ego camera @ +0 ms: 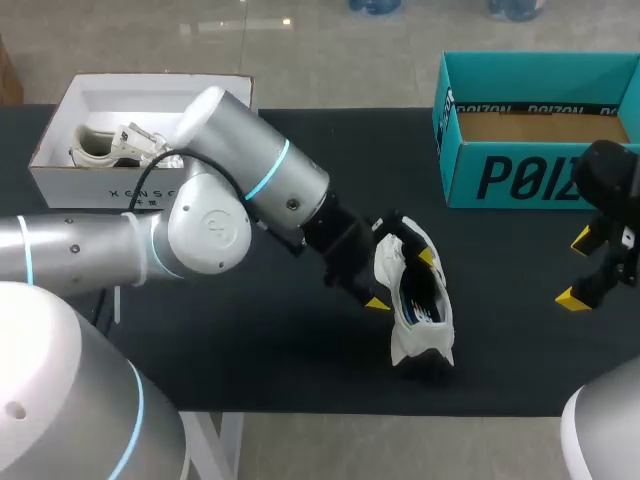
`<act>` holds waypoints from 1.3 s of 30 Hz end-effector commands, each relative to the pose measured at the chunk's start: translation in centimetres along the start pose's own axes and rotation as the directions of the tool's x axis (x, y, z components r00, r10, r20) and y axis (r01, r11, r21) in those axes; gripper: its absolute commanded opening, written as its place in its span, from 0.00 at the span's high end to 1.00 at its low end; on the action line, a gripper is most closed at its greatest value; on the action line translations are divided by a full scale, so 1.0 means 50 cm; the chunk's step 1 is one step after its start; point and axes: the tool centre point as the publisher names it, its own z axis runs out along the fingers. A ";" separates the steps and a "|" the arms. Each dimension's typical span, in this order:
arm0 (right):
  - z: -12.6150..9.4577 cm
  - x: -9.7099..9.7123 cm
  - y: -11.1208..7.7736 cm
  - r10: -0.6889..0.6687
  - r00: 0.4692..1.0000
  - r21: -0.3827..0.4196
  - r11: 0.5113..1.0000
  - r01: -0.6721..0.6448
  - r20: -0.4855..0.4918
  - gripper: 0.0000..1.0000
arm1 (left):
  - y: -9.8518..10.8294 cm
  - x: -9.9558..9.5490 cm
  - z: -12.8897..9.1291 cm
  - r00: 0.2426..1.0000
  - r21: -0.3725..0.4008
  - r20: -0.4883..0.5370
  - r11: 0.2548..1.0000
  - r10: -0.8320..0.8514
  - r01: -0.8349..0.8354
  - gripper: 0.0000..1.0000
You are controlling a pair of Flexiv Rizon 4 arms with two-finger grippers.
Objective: Take the shoe out of the shoebox, open the shoe tongue, remove and reinsert the insole, then place the shoe into the shoebox
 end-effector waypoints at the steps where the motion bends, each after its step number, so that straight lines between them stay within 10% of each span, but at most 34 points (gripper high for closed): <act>1: -0.001 -0.005 0.008 0.001 1.000 0.009 1.000 -0.001 -0.006 0.00 | -0.035 -0.010 -0.022 0.973 -0.116 -0.232 0.993 -0.019 -0.009 0.00; 21: -0.001 -0.005 0.008 0.001 1.000 0.009 1.000 -0.001 -0.006 0.00 | -0.046 -0.003 -0.020 0.970 -0.220 -0.241 0.975 -0.029 -0.025 0.00; 22: -0.001 -0.005 0.008 0.001 1.000 0.009 1.000 -0.001 -0.006 0.00 | -0.049 -0.004 -0.016 0.970 -0.219 -0.244 0.975 -0.012 -0.043 0.13; 23: -0.001 -0.005 0.008 0.001 1.000 0.009 1.000 -0.001 -0.006 0.00 | -0.050 -0.005 -0.013 0.969 -0.246 -0.248 0.968 -0.011 -0.052 0.78; 24: -0.001 -0.005 0.008 0.001 1.000 0.009 1.000 -0.001 -0.006 0.00 | -0.051 -0.005 -0.007 0.966 -0.258 -0.259 0.963 0.004 -0.073 1.00; 39: -0.001 -0.005 0.008 0.001 1.000 0.009 1.000 -0.001 -0.006 0.00 | -0.014 0.017 0.034 0.920 -0.300 -0.392 0.948 -0.018 -0.110 1.00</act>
